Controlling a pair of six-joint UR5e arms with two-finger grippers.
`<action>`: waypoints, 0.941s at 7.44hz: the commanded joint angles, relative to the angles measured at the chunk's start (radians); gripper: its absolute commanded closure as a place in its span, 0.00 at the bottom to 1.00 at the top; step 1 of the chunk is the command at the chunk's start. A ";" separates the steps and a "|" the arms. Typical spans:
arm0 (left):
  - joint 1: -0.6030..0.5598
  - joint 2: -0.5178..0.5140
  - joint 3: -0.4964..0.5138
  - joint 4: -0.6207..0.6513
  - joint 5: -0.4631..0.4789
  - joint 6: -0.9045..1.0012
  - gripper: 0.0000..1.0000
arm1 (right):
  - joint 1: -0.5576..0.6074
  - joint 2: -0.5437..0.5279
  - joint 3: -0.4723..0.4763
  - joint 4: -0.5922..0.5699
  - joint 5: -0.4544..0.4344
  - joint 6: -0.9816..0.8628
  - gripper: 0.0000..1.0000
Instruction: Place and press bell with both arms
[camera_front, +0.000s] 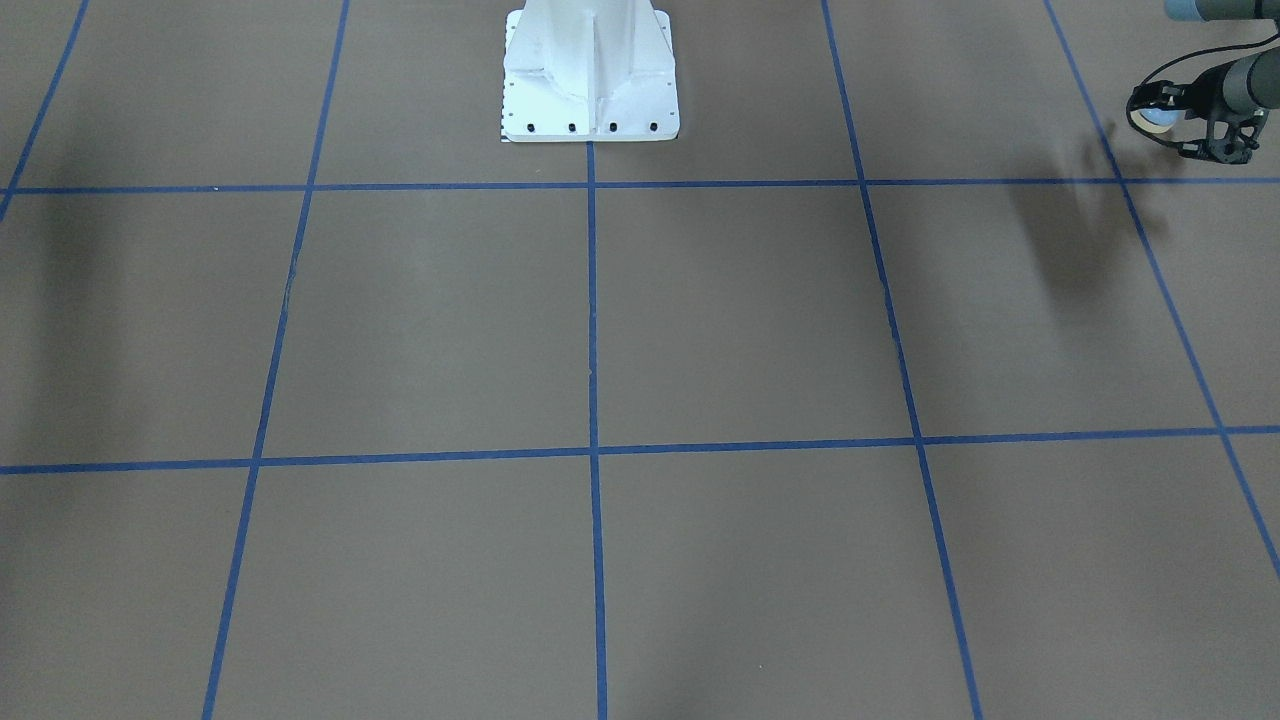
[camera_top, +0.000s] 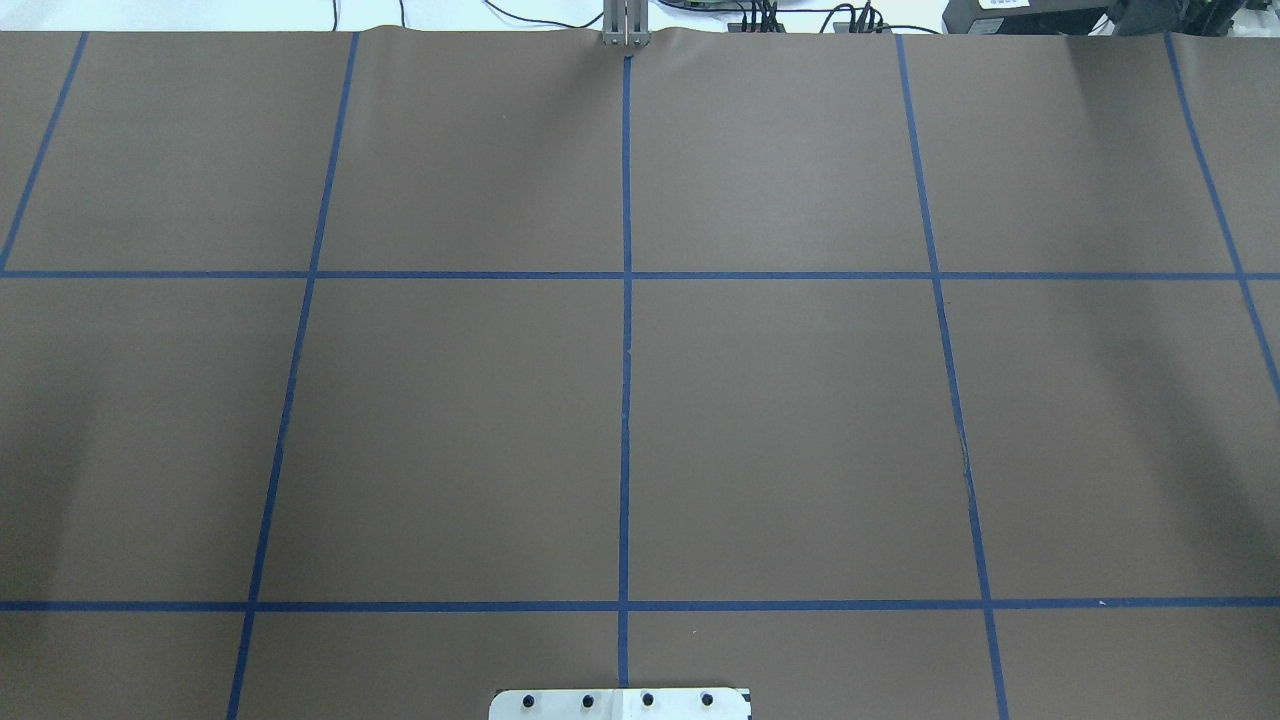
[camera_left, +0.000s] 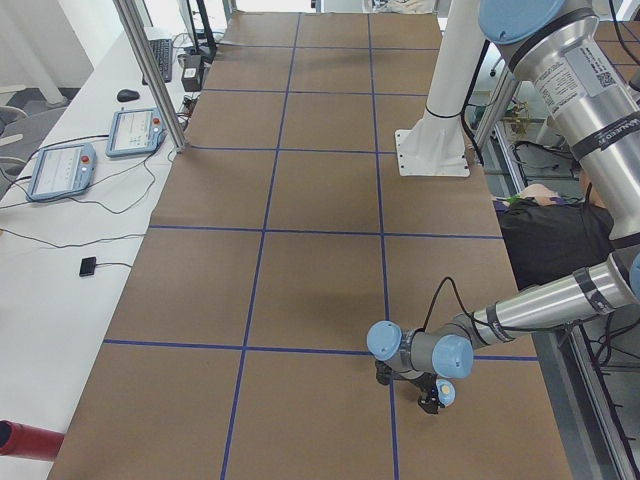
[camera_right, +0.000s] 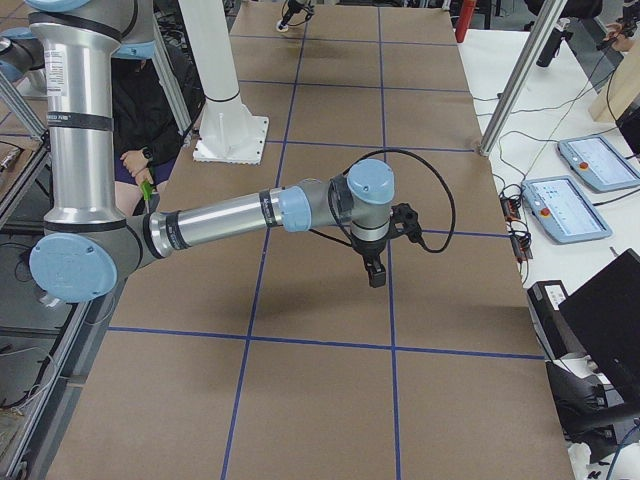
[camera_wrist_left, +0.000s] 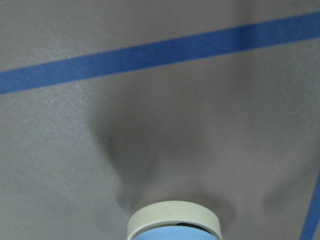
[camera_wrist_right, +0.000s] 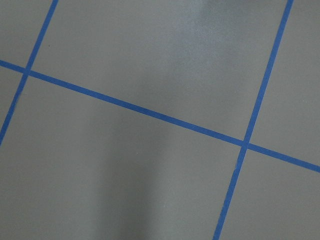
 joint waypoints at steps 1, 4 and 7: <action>0.027 -0.001 0.007 0.000 -0.001 -0.011 0.00 | 0.000 0.000 0.004 0.000 -0.001 0.000 0.00; 0.035 -0.017 0.030 -0.002 0.008 -0.011 0.00 | 0.000 0.000 0.006 0.000 0.001 0.000 0.00; 0.035 -0.018 0.032 -0.010 0.010 -0.011 0.14 | 0.000 0.000 0.008 0.000 0.001 0.002 0.00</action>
